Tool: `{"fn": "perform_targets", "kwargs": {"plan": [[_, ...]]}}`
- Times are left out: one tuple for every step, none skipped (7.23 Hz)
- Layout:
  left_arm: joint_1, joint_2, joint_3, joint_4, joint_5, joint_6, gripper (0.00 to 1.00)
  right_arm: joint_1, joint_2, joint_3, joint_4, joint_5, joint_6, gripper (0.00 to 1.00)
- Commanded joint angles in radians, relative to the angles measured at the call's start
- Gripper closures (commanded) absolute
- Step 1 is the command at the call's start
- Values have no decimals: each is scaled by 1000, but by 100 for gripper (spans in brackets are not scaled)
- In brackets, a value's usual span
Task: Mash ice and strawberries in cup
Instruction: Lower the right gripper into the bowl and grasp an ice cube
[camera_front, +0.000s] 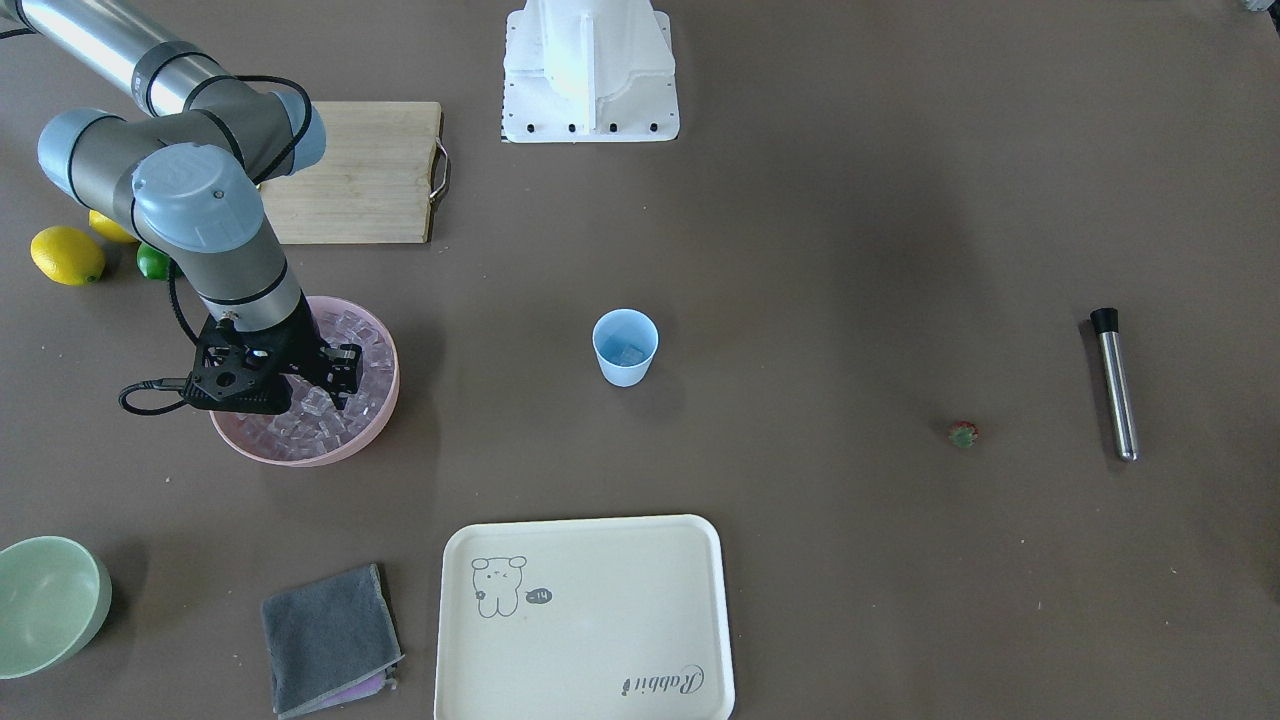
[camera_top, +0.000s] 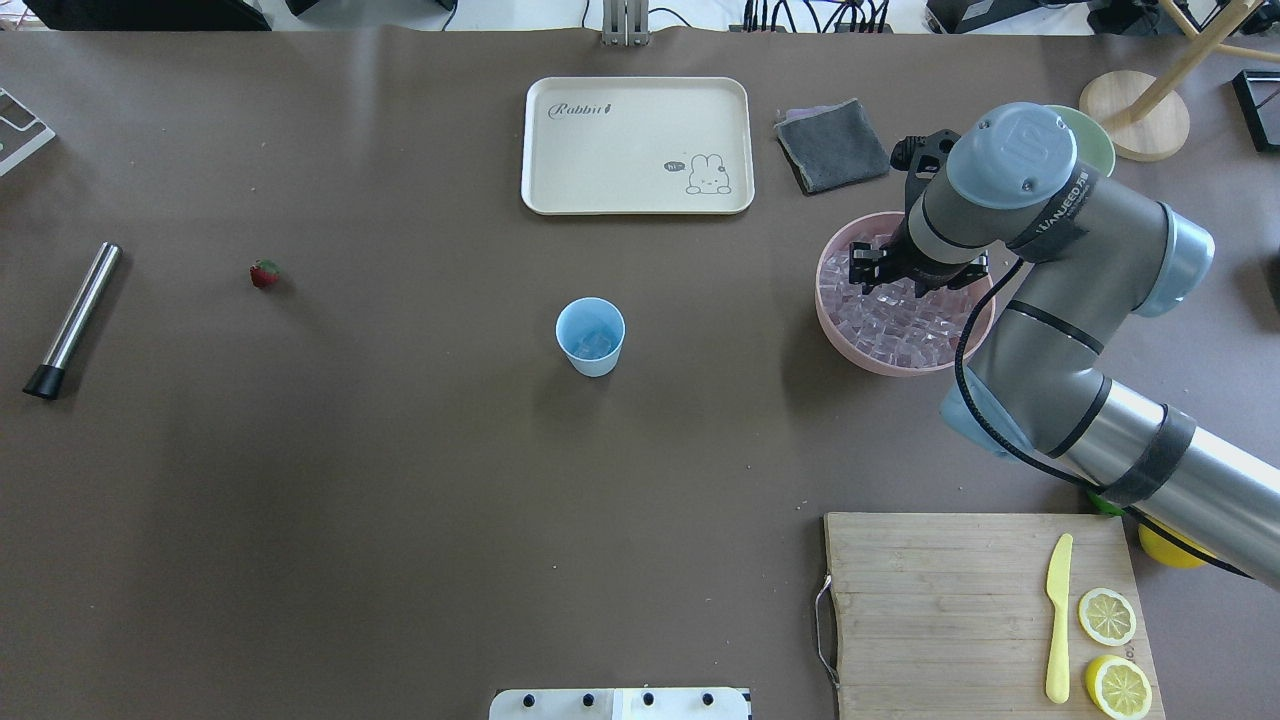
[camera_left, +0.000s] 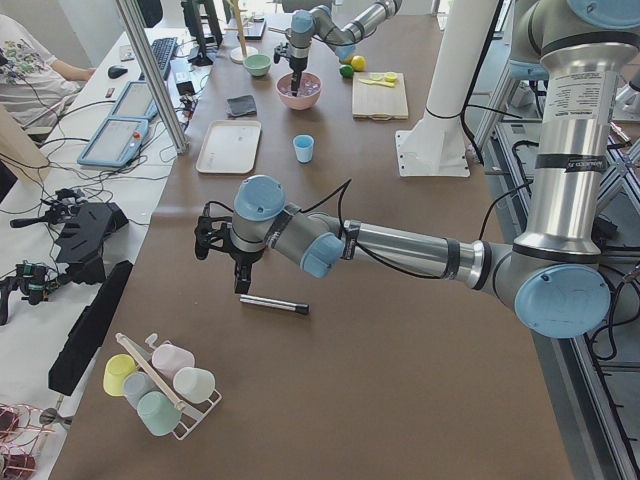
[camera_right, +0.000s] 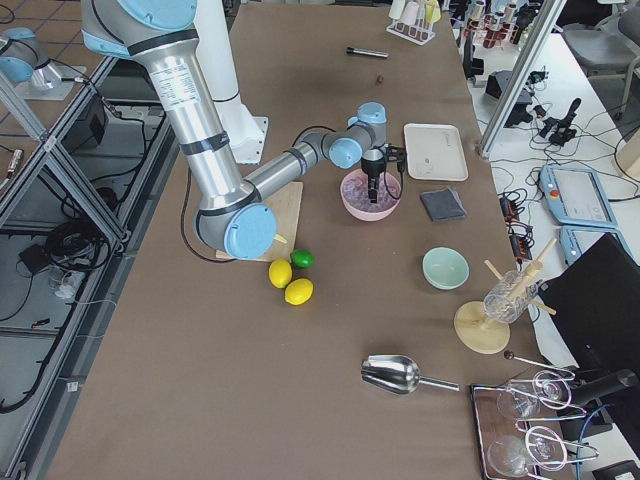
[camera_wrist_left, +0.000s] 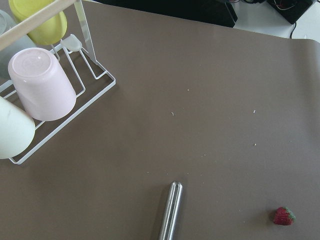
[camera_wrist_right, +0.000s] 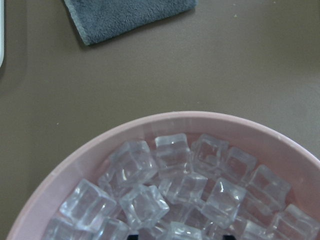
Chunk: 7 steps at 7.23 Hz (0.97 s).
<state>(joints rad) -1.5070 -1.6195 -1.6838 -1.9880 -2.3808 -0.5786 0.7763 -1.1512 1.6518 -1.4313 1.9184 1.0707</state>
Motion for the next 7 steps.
{"fn": "perform_targets", "kwargs": {"plan": [[-1, 0, -2, 0, 0, -1, 3, -2, -2, -3, 0, -1, 2, 40], [-1, 0, -2, 0, 0, 0, 3, -5, -2, -3, 0, -1, 2, 43], [-1, -2, 0, 0, 0, 2, 2, -9, -2, -3, 0, -1, 3, 47], [-1, -3, 1, -5, 0, 0, 3, -12, -4, 0, 0, -2, 9, 50], [-1, -3, 0, -5, 0, 0, 3, -15, -4, 2, 0, -3, 24, 54], [1, -2, -2, -5, 0, 0, 3, -17, -4, 3, 0, -4, 23, 65], [-1, -2, -2, -6, 0, -1, 3, -20, -5, 6, 0, -9, 22, 78]]}}
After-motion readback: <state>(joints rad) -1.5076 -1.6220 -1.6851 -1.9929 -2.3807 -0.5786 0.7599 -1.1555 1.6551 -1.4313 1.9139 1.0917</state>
